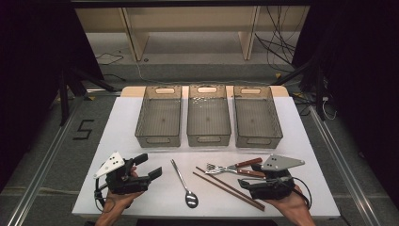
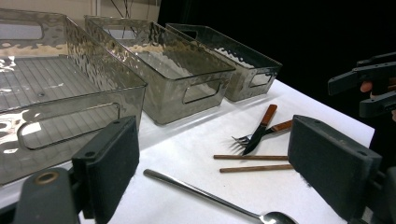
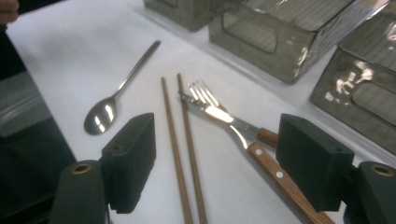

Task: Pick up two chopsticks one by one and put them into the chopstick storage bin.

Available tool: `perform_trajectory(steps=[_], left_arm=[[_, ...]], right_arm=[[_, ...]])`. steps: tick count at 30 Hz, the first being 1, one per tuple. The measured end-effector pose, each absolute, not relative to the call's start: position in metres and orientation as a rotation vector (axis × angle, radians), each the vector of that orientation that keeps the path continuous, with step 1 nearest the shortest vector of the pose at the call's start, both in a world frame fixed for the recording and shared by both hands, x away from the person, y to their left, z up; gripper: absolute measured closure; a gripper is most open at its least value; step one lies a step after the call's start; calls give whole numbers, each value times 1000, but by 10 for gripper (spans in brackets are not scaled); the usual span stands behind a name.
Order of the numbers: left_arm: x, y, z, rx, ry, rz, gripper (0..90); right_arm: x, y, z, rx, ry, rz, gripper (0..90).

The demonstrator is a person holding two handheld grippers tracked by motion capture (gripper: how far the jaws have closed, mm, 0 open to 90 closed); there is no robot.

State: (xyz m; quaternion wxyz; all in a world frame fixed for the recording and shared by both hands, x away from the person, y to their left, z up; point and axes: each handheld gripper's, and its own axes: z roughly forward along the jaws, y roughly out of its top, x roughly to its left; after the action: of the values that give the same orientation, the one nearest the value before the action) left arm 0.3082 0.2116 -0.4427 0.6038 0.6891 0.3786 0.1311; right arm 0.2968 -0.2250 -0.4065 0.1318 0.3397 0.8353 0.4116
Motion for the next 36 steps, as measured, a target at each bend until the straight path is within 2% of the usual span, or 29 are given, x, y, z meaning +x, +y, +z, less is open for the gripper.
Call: perform_trajectory(steps=[9,20,36], left_arm=[[308,212,-443,1591,880,306,161],[308,212,-442,1593,878,308,160],[308,212,-442,1593,873,310,160]], right_arm=[[302,-206,-395,929,2572,1015,346],[312,-181,-401,857,2736,795,381],[315,-158,-432,795,2898,505,581]])
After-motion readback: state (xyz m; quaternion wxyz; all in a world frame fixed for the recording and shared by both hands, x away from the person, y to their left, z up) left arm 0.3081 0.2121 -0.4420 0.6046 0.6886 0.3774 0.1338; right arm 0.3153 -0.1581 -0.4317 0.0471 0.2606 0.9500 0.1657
